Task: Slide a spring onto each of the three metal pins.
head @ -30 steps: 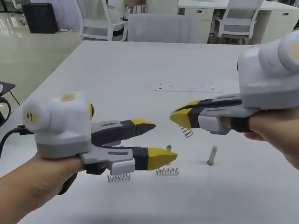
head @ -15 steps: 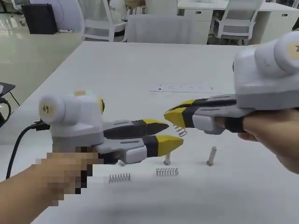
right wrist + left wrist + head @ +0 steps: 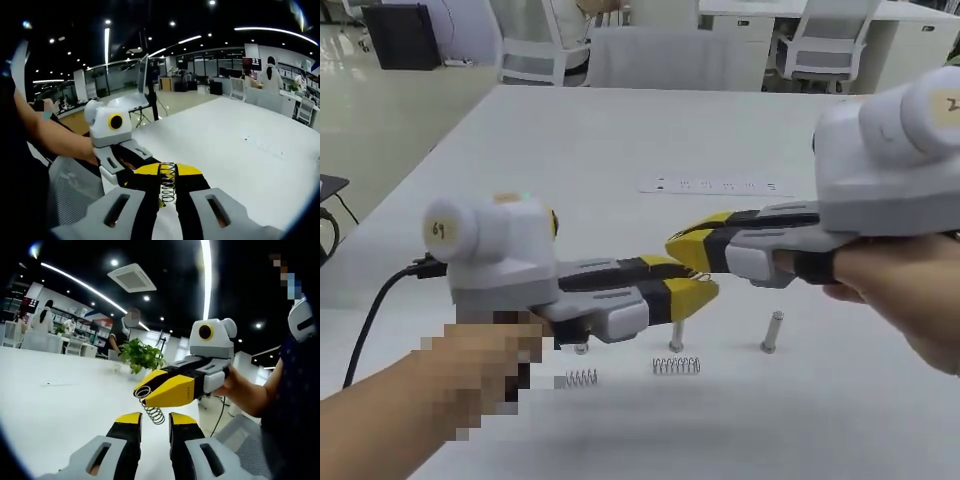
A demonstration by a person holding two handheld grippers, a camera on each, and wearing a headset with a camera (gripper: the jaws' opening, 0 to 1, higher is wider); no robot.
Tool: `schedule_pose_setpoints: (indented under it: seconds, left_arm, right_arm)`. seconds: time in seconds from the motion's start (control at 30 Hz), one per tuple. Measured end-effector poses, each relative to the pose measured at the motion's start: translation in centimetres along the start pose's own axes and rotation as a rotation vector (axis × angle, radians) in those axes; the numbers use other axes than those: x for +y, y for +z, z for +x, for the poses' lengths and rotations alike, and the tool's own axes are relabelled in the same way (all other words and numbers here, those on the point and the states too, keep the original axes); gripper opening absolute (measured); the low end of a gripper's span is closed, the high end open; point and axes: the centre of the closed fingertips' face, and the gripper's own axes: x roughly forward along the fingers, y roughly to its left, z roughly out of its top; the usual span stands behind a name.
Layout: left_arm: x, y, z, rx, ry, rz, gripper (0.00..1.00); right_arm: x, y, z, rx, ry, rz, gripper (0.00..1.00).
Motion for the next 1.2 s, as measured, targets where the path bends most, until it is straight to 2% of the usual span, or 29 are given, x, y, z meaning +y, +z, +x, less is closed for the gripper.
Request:
schedule_pose_setpoints:
  seconds: [0.2, 0.4, 0.57, 0.7, 0.83, 0.97, 1.2]
  left_arm:
    - [0.1, 0.3, 0.1, -0.019, 0.002, -0.007, 0.06]
    - [0.1, 0.3, 0.2, -0.016, 0.002, 0.012, 0.06]
    - [0.2, 0.1, 0.0, 0.005, 0.005, 0.063, 0.05]
    - [0.3, -0.4, -0.3, 0.053, 0.011, 0.145, 0.05]
    - [0.3, -1.3, -0.5, 0.119, 0.014, 0.238, 0.04]
    - [-0.2, -1.7, -0.6, 0.150, 0.003, 0.288, 0.03]
    - [-0.7, -2.7, -0.6, 0.233, -0.014, 0.413, 0.03]
  right_arm:
    - [0.2, 0.0, 0.0, -0.007, 0.001, 0.006, 0.08]
    - [0.2, -0.1, 0.0, -0.005, -0.001, 0.009, 0.08]
    - [0.4, -0.2, -0.1, 0.004, 0.003, 0.007, 0.08]
    - [0.6, -0.5, -0.3, 0.021, 0.011, 0.003, 0.08]
    - [0.8, -1.0, -0.5, 0.050, 0.023, -0.011, 0.08]
    - [1.1, -1.5, -0.7, 0.079, 0.040, -0.023, 0.08]
    - [1.8, -2.8, -1.2, 0.185, 0.081, -0.090, 0.08]
